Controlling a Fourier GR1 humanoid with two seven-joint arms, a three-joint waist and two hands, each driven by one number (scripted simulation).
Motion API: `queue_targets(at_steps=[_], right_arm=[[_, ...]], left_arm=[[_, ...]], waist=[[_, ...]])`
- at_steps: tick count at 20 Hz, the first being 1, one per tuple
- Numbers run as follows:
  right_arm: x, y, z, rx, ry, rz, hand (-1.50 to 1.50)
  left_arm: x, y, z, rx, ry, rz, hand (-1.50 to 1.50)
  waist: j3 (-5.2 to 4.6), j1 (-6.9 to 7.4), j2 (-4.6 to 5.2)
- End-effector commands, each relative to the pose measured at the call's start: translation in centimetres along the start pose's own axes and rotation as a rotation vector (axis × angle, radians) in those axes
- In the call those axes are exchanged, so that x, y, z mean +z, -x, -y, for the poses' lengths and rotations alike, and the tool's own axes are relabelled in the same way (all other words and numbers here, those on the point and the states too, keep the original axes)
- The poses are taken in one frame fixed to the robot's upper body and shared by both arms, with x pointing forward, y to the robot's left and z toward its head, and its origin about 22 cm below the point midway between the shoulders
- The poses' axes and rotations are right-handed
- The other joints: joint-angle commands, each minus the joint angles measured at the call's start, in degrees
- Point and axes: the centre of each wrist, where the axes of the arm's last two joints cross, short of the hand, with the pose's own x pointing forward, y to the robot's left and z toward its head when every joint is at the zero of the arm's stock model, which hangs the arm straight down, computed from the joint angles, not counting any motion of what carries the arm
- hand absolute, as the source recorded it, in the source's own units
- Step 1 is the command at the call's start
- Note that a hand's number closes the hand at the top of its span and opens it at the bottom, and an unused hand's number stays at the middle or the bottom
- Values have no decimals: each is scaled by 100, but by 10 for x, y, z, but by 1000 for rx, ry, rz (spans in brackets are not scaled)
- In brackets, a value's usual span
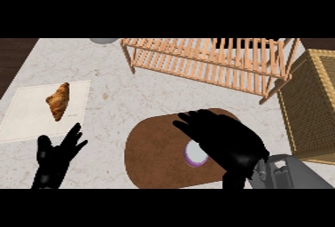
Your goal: Pick the can from the cutting board and place it in the basket
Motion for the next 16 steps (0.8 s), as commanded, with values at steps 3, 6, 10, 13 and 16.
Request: queue_targets(at_steps=[3,6,10,13,16], right_arm=[[-5,13,-18,-5,9,-10,-150],[-39,4,-27,-11,41,5,-150],[-34,7,-28,-12,29,19,-150],[-50,7,-44,-15,39,9,-150],[-51,8,-35,34,-26,-19,-150]], left_arm=[[-5,11,9,16,5,-87,0],[-4,14,18,-15,14,-65,0],[-4,5,0,3,2,-83,0],[-4,15,17,7,-4,-58,0],[-15,5,-10,20,9,-78,0]], waist=[[-60,-26,36],[-60,13,45],[-61,-11,36],[-61,-3,39],[-63,-17,39]])
